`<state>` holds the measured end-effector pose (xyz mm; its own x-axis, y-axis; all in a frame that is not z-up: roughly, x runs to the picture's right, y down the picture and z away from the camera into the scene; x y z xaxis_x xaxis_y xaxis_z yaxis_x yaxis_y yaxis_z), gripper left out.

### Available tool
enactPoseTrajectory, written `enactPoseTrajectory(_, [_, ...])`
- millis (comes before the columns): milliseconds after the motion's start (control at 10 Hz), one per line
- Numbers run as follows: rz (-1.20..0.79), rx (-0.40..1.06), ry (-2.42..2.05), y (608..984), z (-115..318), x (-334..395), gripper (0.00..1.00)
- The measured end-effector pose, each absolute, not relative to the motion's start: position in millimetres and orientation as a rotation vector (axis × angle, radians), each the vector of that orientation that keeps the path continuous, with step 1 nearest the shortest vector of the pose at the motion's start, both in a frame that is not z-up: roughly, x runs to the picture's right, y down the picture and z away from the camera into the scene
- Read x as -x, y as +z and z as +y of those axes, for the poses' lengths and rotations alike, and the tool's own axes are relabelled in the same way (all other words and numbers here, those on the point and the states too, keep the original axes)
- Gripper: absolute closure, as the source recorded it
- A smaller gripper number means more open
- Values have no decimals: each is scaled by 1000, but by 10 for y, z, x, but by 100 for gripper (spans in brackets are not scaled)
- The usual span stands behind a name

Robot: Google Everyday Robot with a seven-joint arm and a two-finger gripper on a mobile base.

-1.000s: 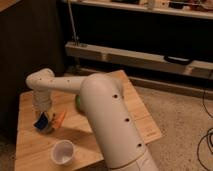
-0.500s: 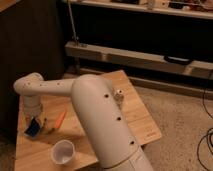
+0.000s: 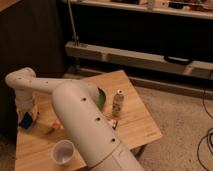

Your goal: Wipe the white sponge on the table

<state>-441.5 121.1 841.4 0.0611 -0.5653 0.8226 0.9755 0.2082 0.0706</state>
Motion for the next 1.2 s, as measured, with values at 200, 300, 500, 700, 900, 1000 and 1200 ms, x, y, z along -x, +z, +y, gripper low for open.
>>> enactPoseTrajectory(200, [-838, 592, -1232, 8541, 970, 4301, 50])
enactPoseTrajectory(300, [-823, 591, -1200, 8596, 863, 4174, 50])
enactPoseTrajectory(500, [-779, 608, -1130, 8685, 767, 3791, 50])
enactPoseTrajectory(700, [-749, 623, -1083, 8728, 783, 3480, 50])
enactPoseTrajectory(900, [-724, 644, -1039, 8760, 840, 3144, 50])
enactPoseTrajectory(1000, [-726, 649, -1035, 8751, 886, 3066, 50])
enactPoseTrajectory(1200, [-748, 648, -1062, 8627, 1040, 3086, 50])
